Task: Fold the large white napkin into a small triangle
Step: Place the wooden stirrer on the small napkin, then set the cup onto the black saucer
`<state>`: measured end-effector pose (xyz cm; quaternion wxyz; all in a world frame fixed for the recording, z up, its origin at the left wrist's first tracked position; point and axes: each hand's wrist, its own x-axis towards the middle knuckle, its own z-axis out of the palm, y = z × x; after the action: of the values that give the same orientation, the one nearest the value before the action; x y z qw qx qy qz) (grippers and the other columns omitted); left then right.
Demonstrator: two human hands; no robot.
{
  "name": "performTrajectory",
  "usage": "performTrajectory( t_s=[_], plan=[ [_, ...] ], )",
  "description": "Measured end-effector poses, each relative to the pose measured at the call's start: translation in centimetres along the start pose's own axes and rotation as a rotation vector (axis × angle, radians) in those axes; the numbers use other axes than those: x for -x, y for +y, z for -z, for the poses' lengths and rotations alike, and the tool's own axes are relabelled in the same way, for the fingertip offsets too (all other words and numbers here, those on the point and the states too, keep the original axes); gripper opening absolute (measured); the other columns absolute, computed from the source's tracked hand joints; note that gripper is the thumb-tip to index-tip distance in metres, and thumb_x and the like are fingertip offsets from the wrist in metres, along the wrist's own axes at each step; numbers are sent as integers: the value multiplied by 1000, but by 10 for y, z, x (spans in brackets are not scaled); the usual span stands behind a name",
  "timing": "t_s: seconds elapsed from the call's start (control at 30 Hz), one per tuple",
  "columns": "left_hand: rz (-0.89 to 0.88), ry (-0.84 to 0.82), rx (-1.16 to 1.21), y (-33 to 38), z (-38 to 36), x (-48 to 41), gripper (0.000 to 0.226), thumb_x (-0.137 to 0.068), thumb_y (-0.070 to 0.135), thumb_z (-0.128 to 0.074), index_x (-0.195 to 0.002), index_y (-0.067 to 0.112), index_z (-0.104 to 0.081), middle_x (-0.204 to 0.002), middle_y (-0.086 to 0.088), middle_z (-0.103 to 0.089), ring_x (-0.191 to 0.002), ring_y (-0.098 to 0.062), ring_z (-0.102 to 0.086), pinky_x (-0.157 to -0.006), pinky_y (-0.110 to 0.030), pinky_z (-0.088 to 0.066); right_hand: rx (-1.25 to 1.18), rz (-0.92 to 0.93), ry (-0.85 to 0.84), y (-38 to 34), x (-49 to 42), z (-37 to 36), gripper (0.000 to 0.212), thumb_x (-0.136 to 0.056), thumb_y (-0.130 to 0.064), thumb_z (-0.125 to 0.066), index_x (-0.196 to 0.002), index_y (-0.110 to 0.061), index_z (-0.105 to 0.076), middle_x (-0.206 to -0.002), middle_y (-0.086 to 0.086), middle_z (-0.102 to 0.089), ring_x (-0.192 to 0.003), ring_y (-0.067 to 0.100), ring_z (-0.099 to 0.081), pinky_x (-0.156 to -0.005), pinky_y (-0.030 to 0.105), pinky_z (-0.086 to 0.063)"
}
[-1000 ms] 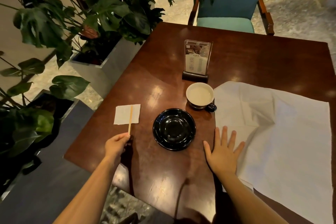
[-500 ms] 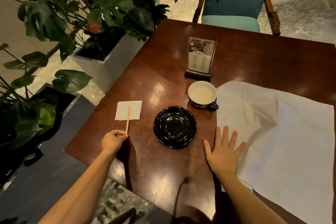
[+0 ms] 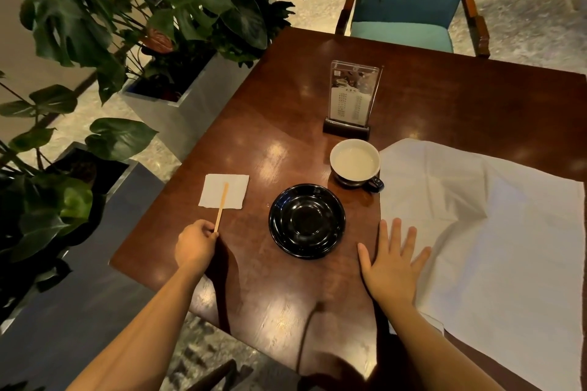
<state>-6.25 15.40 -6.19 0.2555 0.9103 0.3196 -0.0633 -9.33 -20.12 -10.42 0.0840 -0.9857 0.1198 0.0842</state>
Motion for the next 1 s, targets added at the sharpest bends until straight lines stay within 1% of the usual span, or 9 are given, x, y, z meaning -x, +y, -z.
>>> performTrajectory(
  t_s=[0.23,0.33,0.47,0.63,0.7,0.77,0.87,0.93,1.0],
  plan=[
    [-39,17,-73,-3,7,-5,12,-85,19,-64,-97,16,-67,-97,-7,-67,-90,-26,-61,-75,-36,-49,10,-1,-18,-1,1,3,76,-85,-66,-4,-150,-25,0,-155,1,14,-144,32,13,-111,58,13],
    [-124,46,-68,9,10,3,16,-86,19,-62,-100,15,-67,-98,-7,-65,-90,-27,-60,-75,-36,-48,18,-2,-37,-1,0,4,77,-84,-67,-1,-149,-26,3,-155,1,15,-144,31,15,-111,58,12],
    [-325,26,-1,47,2,37,16,-85,21,-61,-98,17,-69,-99,-4,-69,-89,-25,-63,-78,-34,-50,-31,-11,-70,-2,-1,11,79,-83,-69,-5,-149,-28,1,-159,1,8,-144,29,14,-111,57,12],
    [-664,-128,78,89,-40,115,24,-86,26,-53,-102,17,-69,-102,-1,-70,-92,-18,-64,-80,-28,-48,-161,-16,-164,-2,-8,34,68,-93,-53,-34,-150,-28,-6,-159,-1,6,-144,27,13,-113,55,6],
    [-806,-208,86,97,-61,145,36,-85,34,-44,-106,18,-68,-109,0,-69,-100,-17,-63,-89,-26,-46,-245,-13,-196,3,-13,46,64,-94,-46,-38,-149,-25,-14,-159,0,-2,-145,27,3,-114,52,-1],
    [-907,-280,76,104,-80,165,48,-85,40,-36,-114,17,-66,-122,-2,-64,-113,-18,-58,-99,-22,-37,-396,4,-174,10,-14,60,63,-91,-44,-38,-147,-18,-25,-157,7,-17,-144,28,-14,-116,44,-12],
    [-1017,-412,-38,106,-107,173,49,-93,37,-37,-135,14,-48,-148,-5,-37,-139,-17,-29,-111,-23,-17,-566,26,-120,22,-7,74,67,-83,-40,-36,-139,-5,-40,-147,16,-39,-135,30,-35,-111,36,-23],
    [-1124,-349,-213,98,-123,168,53,-93,41,-37,-140,15,-41,-151,-6,-31,-142,-16,-15,-116,-32,-18,-578,35,-127,27,-3,77,52,-94,-32,-42,-138,-5,-42,-143,15,-45,-130,30,-41,-108,35,-29],
    [-1169,-314,-406,88,-130,165,57,-90,47,-36,-138,16,-44,-147,-6,-39,-141,-18,-21,-110,-44,-24,-575,59,-137,28,-6,80,46,-97,-28,-46,-137,-7,-43,-140,13,-48,-125,28,-47,-104,34,-35]
  ],
)
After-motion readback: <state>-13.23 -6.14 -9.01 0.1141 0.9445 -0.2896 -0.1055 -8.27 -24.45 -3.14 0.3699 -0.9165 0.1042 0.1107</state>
